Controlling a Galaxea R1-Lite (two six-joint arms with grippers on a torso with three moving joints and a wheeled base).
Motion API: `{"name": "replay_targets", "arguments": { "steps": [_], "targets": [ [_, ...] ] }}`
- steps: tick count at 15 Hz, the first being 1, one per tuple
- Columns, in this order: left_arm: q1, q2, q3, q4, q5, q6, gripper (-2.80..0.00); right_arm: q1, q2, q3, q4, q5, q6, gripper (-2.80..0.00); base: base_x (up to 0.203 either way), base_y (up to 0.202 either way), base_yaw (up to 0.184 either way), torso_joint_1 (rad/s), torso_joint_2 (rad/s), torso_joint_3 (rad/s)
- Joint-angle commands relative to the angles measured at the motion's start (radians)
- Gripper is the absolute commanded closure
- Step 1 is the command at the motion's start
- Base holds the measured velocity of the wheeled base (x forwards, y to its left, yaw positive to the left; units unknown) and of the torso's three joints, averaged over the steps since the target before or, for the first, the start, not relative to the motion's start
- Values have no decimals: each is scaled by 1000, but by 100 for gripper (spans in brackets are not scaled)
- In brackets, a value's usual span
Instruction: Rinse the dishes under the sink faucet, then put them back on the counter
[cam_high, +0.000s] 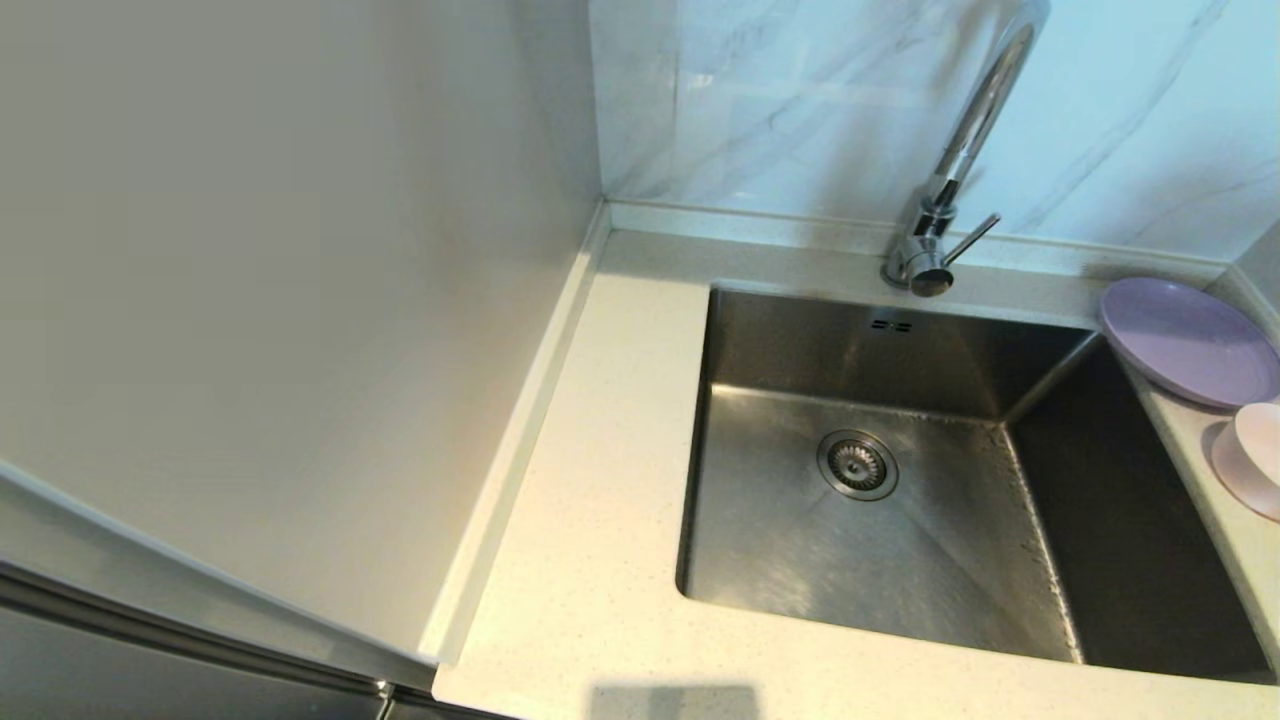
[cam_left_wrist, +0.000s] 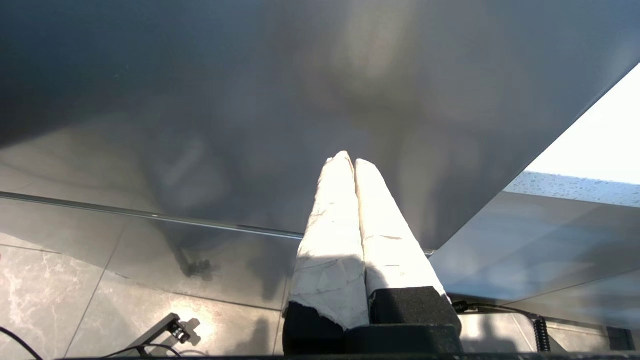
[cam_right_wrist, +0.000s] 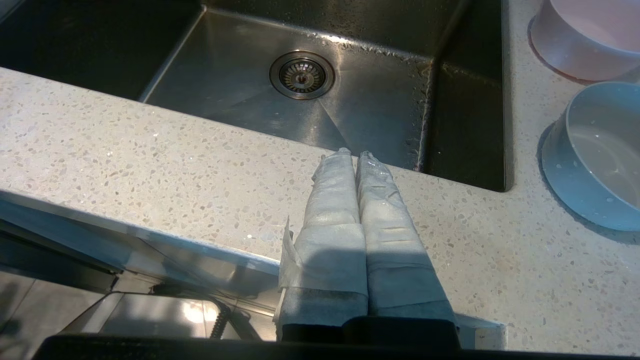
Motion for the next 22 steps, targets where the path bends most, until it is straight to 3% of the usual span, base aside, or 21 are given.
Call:
{"name": "replay_targets", "arguments": {
  "steps": [1, 22],
  "targets": [
    [0, 0, 0, 0, 0, 0, 0, 1, 3, 8, 0, 0, -1, 0, 0, 0, 0, 0, 0, 0],
    [0, 0, 0, 0, 0, 0, 0, 1, 3, 8, 0, 0, 16, 0, 0, 0, 0, 0, 0, 0]
  ]
}}
